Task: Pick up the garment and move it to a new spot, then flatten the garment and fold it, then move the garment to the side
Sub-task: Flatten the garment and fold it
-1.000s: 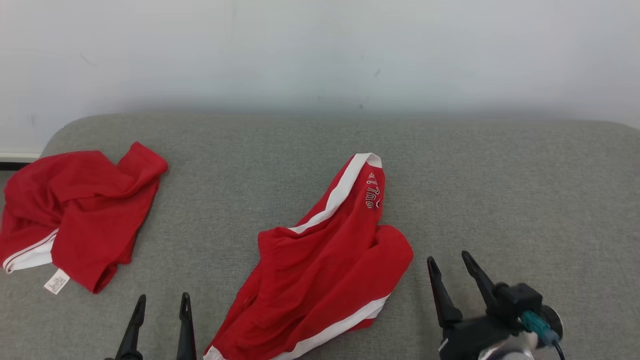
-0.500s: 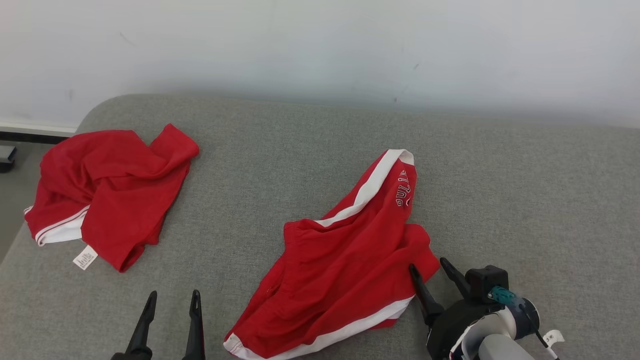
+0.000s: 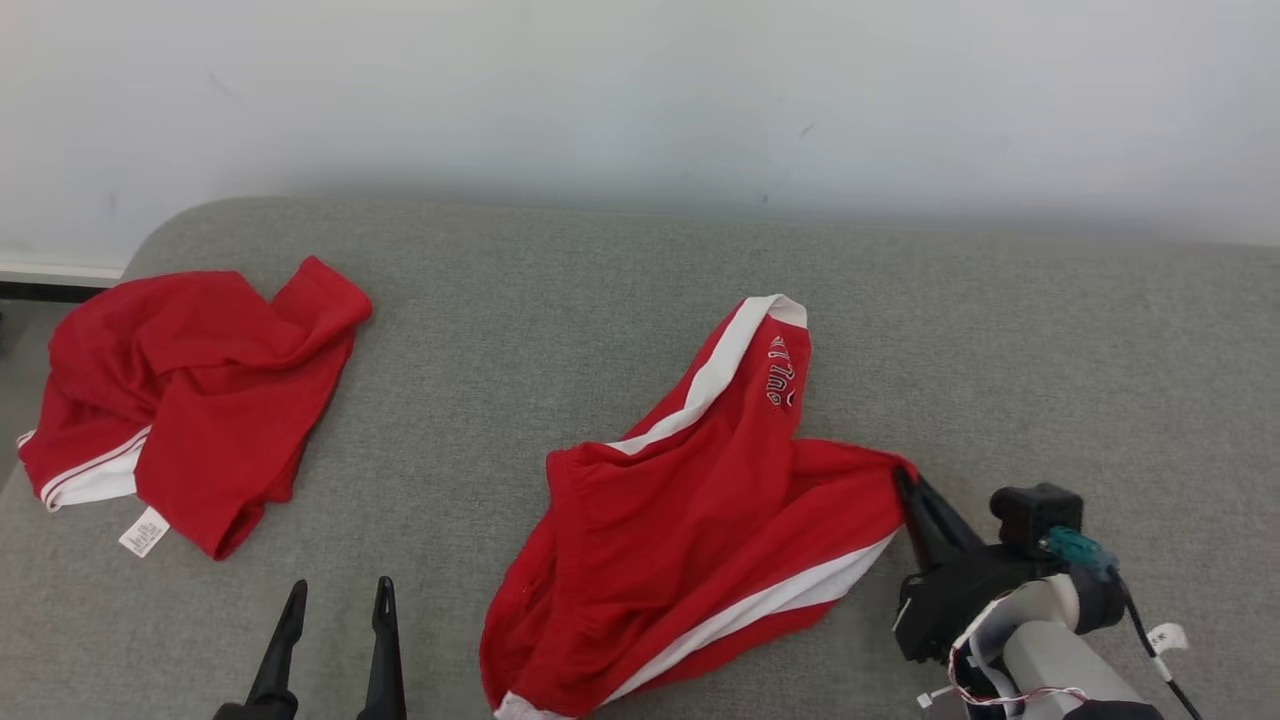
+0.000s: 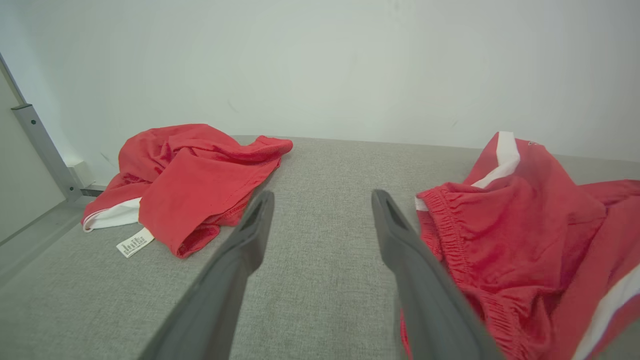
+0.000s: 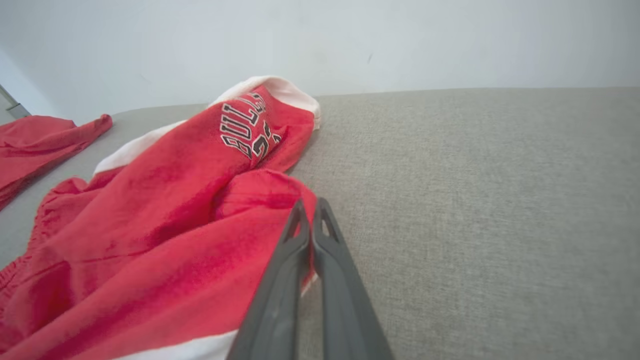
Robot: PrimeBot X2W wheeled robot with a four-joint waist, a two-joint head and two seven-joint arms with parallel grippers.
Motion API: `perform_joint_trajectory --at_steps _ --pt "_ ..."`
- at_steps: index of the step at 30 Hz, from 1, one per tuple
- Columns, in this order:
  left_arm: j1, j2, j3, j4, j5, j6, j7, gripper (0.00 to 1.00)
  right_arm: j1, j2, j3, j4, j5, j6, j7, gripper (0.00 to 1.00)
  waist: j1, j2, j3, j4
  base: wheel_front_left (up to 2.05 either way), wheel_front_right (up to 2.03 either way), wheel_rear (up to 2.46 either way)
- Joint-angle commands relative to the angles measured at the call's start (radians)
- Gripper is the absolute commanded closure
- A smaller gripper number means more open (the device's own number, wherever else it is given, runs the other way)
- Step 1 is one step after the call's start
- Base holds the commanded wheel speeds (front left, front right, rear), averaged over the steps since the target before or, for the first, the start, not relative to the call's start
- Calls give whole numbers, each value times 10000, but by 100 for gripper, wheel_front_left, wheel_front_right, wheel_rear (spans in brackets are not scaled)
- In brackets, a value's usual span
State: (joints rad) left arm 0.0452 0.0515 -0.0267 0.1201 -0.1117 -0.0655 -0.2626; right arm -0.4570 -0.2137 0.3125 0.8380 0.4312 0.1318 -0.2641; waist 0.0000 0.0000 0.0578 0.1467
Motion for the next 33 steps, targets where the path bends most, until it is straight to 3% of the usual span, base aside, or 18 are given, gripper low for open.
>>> perform_joint_trajectory --at_steps 1,11,15,25,29,33 --pt "72 -14 27 -19 -64 25 -34 0 302 -153 -303 -367 -55 -22 -4 100 0 0 -22 -200 0 0 0" --pt "83 -14 51 -4 -338 96 -34 0 2103 -831 -2352 -2564 -757 -24 -6 100 0 0 -57 -966 0 0 0" --pt "211 -8 -181 -172 -356 325 -34 0 2575 -841 -2715 -3111 -883 -22 -6 100 0 0 -13 -1132 0 0 0" --pt "45 -10 -519 -95 -377 395 -34 0 1925 -400 -1855 -3656 -847 -22 246 100 0 0 -71 -736 0 0 0" --pt "-8 -10 -652 -38 -438 440 -35 0 1442 -195 -1437 -3282 -866 -22 363 100 0 0 -106 -467 0 0 0" --pt "-73 -10 -825 55 -483 465 -34 0 796 -22 -1111 -2093 -1093 -22 590 100 0 0 -155 -172 0 0 0"
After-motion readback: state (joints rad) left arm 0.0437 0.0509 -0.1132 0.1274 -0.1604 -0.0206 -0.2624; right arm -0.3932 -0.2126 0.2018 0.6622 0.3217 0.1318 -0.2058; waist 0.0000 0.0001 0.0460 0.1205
